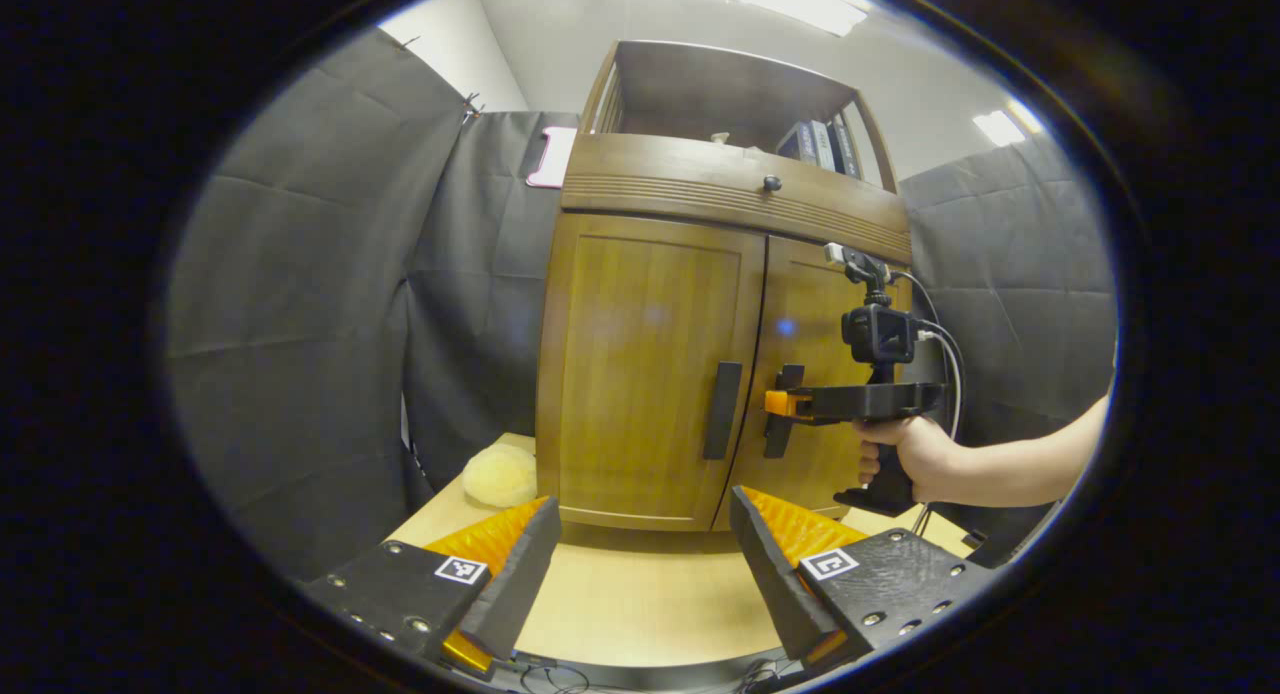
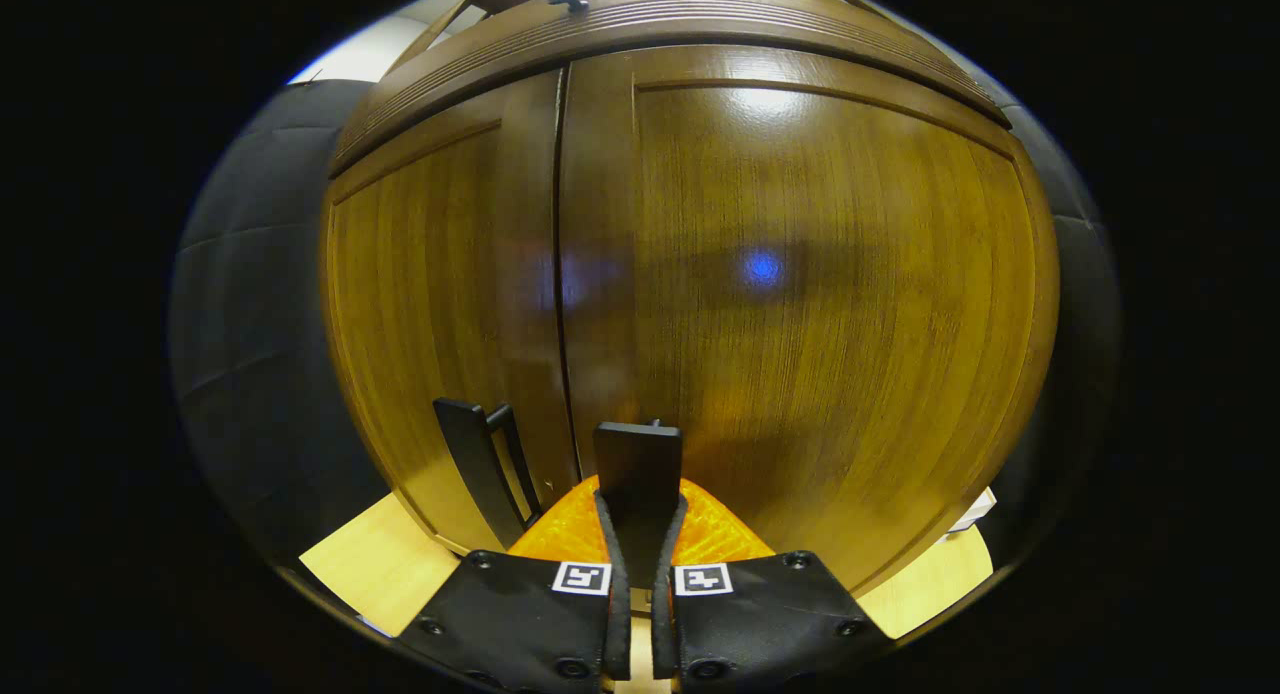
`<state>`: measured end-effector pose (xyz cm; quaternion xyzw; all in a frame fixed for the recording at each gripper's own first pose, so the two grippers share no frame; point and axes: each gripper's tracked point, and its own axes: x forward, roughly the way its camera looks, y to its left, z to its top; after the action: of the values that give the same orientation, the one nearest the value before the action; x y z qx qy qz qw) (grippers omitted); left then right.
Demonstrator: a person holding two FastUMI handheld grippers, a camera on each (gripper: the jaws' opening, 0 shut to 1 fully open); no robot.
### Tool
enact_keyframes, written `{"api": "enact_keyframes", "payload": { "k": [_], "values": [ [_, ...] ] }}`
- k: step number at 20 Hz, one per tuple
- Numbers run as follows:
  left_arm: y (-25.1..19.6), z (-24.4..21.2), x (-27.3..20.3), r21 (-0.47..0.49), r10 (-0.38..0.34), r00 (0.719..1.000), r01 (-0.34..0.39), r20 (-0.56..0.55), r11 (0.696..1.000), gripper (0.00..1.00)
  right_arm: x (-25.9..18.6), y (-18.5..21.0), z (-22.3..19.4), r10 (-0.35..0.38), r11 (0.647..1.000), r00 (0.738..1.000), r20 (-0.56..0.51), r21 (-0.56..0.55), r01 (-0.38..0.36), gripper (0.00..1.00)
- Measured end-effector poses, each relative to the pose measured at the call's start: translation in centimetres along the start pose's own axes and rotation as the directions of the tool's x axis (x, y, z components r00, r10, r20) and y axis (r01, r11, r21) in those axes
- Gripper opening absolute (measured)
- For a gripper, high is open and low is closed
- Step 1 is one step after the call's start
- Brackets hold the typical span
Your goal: Open the right door of the double-door shoe cabinet with the right hand, and open the left door with the left hand.
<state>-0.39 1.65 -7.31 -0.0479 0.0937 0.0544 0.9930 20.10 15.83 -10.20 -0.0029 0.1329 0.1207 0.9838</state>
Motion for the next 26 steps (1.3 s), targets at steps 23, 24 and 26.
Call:
{"api": "enact_keyframes", "payload": {
  "k": [23,24,26],
  "values": [
    [-1.0,-0.1,-0.2,0.01,-0.09,0.996,0.09,-0.019,0.996,0.96,-11.8,-1.0,-3.2,0.033,0.999,0.999,0.03,-0.015,-0.033,0.1],
    [-1.0,0.0,-0.1,0.01,-0.097,0.995,0.097,-0.017,0.995,0.96,-12.4,-1.1,-3.4,0.029,0.999,0.999,0.029,-0.015,-0.028,0.1],
    [-1.2,0.0,0.0,0.013,-0.115,0.993,0.115,-0.017,0.993,0.97,-13.1,-1.5,-3.7,0.024,1.0,0.999,0.027,-0.012,-0.023,0.12]
  ]
}}
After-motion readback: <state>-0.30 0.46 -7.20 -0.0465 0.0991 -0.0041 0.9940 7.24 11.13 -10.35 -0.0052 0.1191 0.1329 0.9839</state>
